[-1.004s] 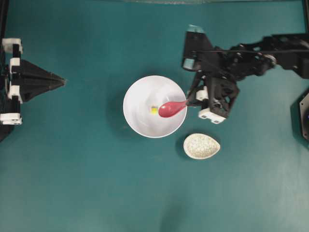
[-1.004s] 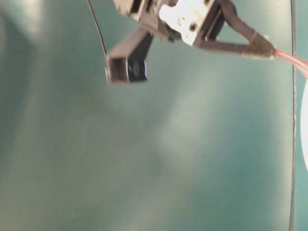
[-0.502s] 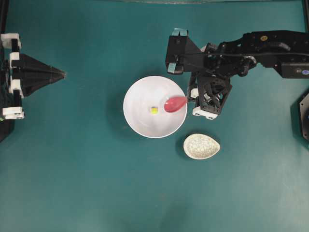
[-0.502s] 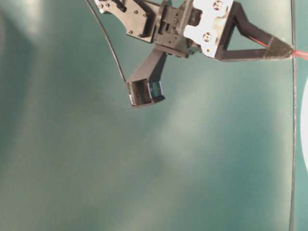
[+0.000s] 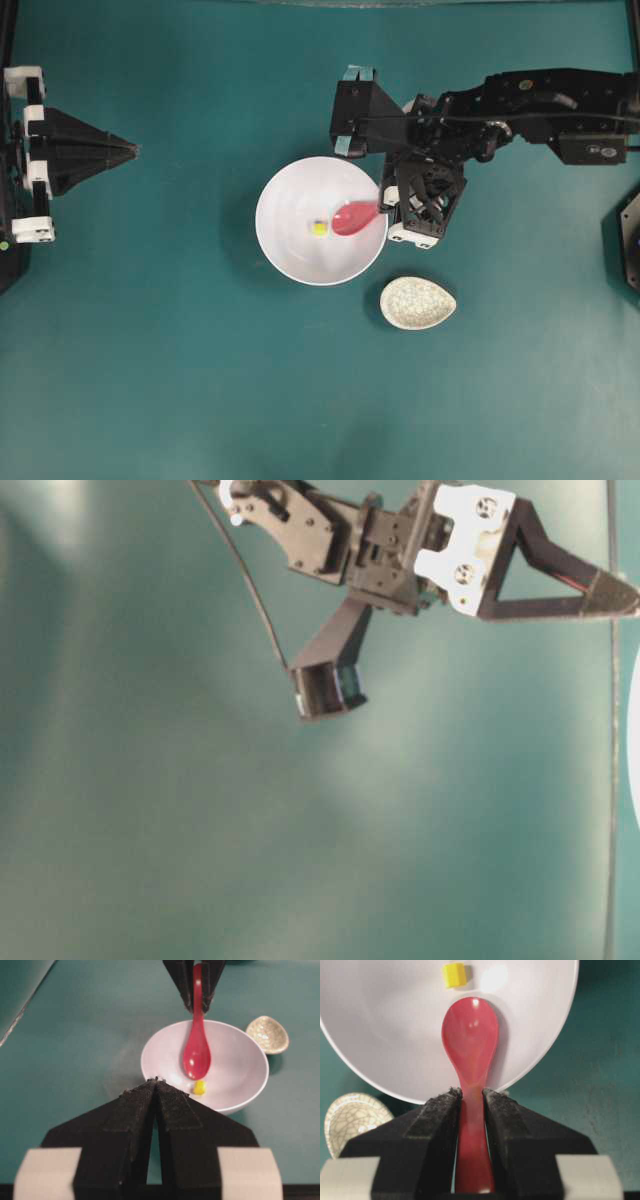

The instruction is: Scoop the yellow hexagonal prism block from the bowl with a spoon using the right arm.

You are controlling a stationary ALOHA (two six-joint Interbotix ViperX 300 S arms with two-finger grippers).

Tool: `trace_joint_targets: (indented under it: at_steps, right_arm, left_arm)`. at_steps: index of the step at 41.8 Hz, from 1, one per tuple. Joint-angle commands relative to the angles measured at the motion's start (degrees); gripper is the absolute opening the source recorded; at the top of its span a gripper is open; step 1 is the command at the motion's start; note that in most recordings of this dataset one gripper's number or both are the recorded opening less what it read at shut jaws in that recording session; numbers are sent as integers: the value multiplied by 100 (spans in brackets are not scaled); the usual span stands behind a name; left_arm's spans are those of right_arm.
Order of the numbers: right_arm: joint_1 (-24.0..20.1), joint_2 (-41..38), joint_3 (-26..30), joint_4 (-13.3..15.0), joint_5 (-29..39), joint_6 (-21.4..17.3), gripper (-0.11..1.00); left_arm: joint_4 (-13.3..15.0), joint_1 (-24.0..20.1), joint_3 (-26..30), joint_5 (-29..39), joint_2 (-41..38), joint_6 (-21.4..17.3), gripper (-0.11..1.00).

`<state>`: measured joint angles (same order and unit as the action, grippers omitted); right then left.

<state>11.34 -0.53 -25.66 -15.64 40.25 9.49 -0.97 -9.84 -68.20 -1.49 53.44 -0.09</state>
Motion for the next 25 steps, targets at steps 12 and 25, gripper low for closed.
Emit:
trace_joint_targets:
  at_steps: [12,25]
  right_arm:
    - [-149,-193,316,0,-220,-9,23]
    - [-176,-334,475,-62,-571,-18,23]
  left_arm:
    - [-18,-18,44,-62,-44,-9,0]
    - [-18,-18,53,-53,-44,-9,0]
